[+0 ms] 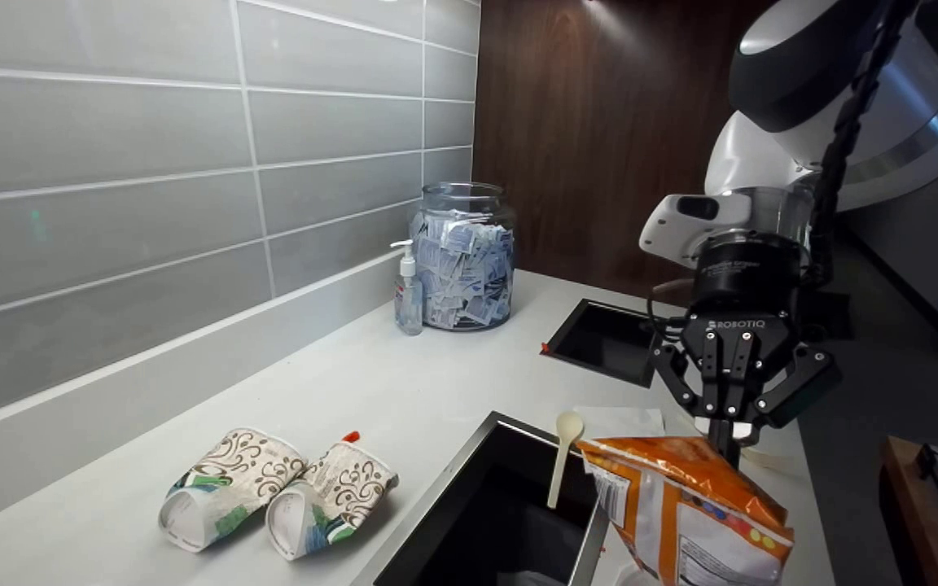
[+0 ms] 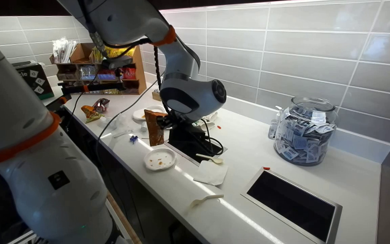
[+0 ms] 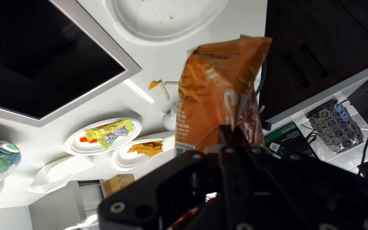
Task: Put some snacks on the white plate from the pack
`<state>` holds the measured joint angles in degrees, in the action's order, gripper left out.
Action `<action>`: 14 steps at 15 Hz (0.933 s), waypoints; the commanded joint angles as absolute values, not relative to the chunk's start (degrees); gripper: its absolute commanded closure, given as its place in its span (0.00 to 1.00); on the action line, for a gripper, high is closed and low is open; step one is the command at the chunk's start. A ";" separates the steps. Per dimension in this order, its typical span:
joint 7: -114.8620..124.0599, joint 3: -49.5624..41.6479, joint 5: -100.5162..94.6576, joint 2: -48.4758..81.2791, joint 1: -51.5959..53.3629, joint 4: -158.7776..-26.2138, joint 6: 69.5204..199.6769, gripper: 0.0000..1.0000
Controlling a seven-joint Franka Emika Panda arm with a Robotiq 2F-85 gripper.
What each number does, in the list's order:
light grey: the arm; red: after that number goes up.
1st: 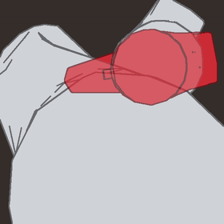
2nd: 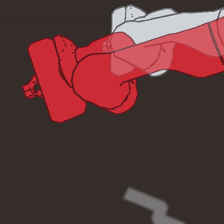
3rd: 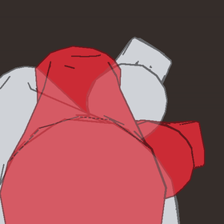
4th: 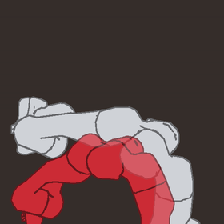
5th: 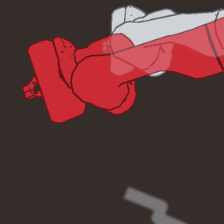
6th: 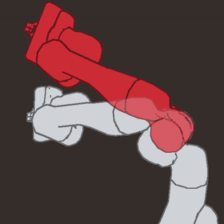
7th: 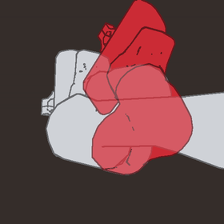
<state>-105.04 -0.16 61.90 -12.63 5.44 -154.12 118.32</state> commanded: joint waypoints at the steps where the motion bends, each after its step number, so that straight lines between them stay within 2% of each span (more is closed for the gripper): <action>1: -106.56 -0.11 62.00 -12.63 4.17 -155.08 115.34 1.00; 14: -107.85 -1.50 63.37 -12.37 1.78 -156.19 108.81 1.00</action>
<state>-105.65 -1.14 62.00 -12.20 2.76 -155.05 110.72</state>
